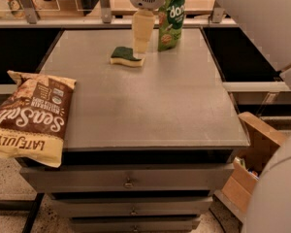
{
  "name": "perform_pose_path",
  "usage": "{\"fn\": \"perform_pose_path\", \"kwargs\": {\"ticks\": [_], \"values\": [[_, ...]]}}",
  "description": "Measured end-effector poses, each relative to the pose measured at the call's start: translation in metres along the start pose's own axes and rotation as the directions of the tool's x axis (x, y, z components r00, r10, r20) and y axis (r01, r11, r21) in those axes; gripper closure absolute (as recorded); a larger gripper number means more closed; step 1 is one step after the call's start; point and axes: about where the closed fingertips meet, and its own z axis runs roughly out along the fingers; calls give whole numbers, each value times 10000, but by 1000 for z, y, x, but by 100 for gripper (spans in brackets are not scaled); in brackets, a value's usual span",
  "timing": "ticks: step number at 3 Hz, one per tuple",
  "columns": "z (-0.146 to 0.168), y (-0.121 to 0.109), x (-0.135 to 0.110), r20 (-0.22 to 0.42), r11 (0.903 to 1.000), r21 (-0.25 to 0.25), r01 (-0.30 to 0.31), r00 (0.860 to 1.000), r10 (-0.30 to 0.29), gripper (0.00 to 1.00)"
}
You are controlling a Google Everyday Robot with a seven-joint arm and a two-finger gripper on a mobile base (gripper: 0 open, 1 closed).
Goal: Move sponge near brown chip bag
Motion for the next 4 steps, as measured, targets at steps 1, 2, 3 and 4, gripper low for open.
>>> {"fn": "perform_pose_path", "kwargs": {"ticks": [1, 2, 3, 4], "values": [[25, -3, -20, 335, 9979, -498, 419, 9986, -402, 0], [59, -5, -31, 580, 9940, -958, 537, 9972, -482, 0], [88, -9, -37, 715, 9923, -1153, 444, 9968, -363, 0], [110, -10, -43, 784, 9903, -1347, 353, 9966, -248, 0]]}}
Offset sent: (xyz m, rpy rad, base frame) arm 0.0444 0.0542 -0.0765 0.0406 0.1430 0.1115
